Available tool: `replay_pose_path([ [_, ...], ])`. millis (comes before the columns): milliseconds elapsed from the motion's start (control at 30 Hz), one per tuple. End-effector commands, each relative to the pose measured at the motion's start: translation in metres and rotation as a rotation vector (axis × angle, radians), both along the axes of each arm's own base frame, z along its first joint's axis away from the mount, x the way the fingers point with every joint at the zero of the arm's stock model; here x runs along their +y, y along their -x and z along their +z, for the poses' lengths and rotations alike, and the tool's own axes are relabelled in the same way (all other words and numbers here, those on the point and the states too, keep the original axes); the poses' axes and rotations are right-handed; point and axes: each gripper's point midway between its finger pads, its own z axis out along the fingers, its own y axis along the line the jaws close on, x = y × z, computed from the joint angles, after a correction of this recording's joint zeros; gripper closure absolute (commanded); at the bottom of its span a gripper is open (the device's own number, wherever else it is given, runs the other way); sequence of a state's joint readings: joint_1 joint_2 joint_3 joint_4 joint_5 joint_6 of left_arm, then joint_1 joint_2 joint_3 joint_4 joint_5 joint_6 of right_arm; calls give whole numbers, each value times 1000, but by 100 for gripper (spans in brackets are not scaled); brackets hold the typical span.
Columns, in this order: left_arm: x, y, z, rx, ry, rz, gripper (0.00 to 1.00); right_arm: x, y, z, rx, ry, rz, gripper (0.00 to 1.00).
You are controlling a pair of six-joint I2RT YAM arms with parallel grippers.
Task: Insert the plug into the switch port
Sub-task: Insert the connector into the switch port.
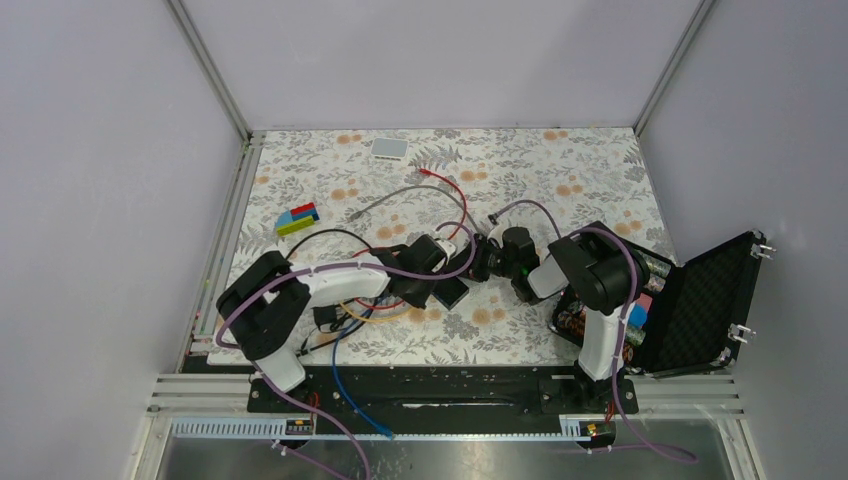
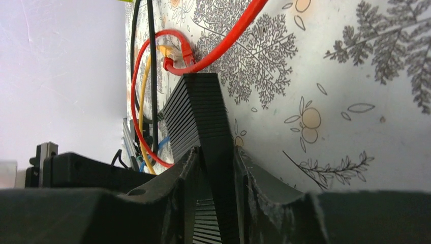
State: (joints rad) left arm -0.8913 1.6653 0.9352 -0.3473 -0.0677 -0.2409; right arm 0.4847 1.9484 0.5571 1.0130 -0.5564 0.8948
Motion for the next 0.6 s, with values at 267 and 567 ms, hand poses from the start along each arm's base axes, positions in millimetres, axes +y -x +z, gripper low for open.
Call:
replay_pose_path([
  [267, -81, -112, 88, -431, 359, 90, 100, 9, 142, -41, 453, 40, 328, 66],
  [567, -89, -154, 103, -424, 377, 102, 100, 9, 141, -44, 464, 39, 297, 66],
])
